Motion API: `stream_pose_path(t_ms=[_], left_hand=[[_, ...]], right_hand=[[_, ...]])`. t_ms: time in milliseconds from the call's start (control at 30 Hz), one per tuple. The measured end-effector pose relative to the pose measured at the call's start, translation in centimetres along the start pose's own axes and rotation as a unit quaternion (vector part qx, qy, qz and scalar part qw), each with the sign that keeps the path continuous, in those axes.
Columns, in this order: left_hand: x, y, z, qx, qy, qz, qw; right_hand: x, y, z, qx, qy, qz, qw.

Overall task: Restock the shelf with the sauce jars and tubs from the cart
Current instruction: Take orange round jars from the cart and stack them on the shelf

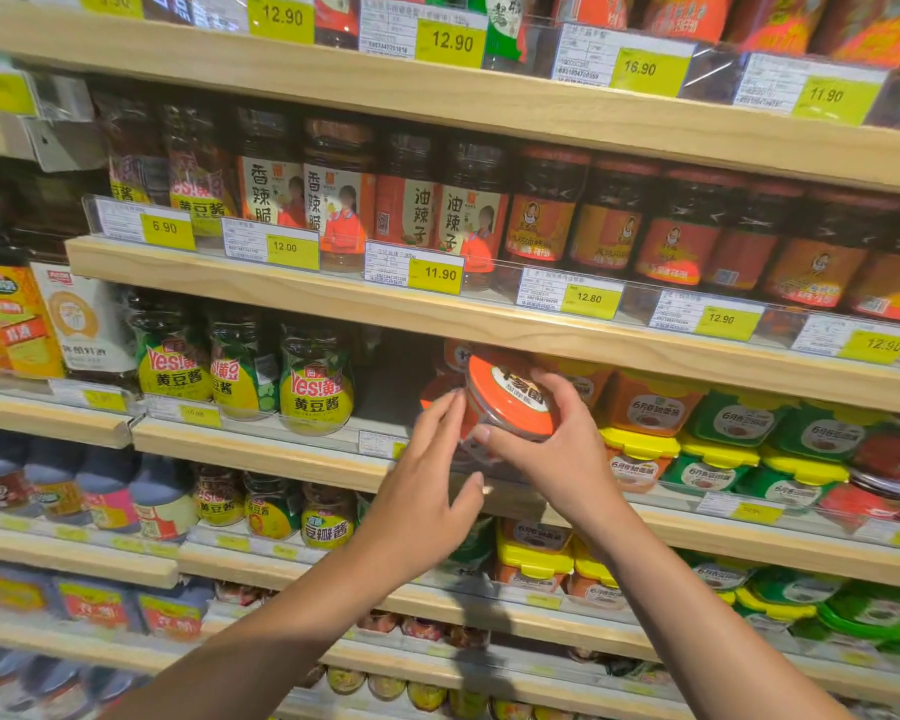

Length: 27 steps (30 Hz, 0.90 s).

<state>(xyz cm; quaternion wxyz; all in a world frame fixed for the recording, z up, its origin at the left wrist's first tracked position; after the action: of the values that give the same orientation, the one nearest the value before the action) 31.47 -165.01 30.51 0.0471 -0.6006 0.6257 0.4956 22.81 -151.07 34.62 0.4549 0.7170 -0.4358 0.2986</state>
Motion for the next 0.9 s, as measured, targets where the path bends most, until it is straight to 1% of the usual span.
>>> stream_pose_path(t_ms=[67, 200, 300, 400, 500, 600, 700, 767, 833, 900], left_hand=[[0.4, 1.0, -0.3, -0.011, -0.003, -0.008, 1.000], [1.2, 3.2, -1.2, -0.028, -0.050, -0.017, 0.998], [2.3, 4.3, -1.3, -0.034, -0.082, -0.036, 0.995], [3.2, 5.5, -1.5, -0.050, -0.078, -0.072, 0.993], [3.9, 6.7, -1.5, -0.060, -0.028, -0.111, 0.992], [4.4, 7.6, -1.1, -0.068, -0.040, -0.140, 0.987], [5.6, 8.4, -0.7, -0.040, -0.036, -0.171, 0.984], [6.6, 8.7, -0.6, -0.012, -0.039, -0.184, 0.982], [7.4, 8.8, -0.4, 0.015, -0.044, -0.183, 0.982], [7.7, 8.9, -0.4, 0.043, -0.075, -0.184, 0.979]], right_hand=[[0.4, 0.2, 0.3, 0.020, 0.015, 0.000, 1.000], [1.4, 0.0, 0.2, 0.036, 0.108, -0.009, 0.993], [1.4, 0.1, 0.3, 0.037, 0.163, 0.006, 0.986], [1.2, 0.4, 1.0, 0.037, 0.174, 0.023, 0.984], [1.4, 0.4, 1.7, 0.041, 0.178, 0.034, 0.983], [0.7, 0.7, 2.5, 0.048, 0.161, 0.045, 0.985], [0.5, 0.7, 2.6, 0.056, 0.166, 0.063, 0.982], [0.3, 0.6, 2.4, 0.042, 0.163, 0.069, 0.983], [0.0, 0.5, 2.4, 0.026, 0.139, 0.059, 0.988], [-0.2, 0.3, 2.5, 0.022, 0.129, 0.048, 0.990]])
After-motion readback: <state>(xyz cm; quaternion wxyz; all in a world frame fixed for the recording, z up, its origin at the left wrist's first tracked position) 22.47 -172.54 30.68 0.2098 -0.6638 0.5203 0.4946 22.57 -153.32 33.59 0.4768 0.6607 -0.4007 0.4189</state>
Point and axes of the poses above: each hand's wrist, its own y-axis towards the middle knuckle, its own z-axis out of the palm, x = y × z, the point moved 3 cm from there along y, towards the middle knuckle, and after that the axes turned 7 degrees about -x, right-handed, at the moved point
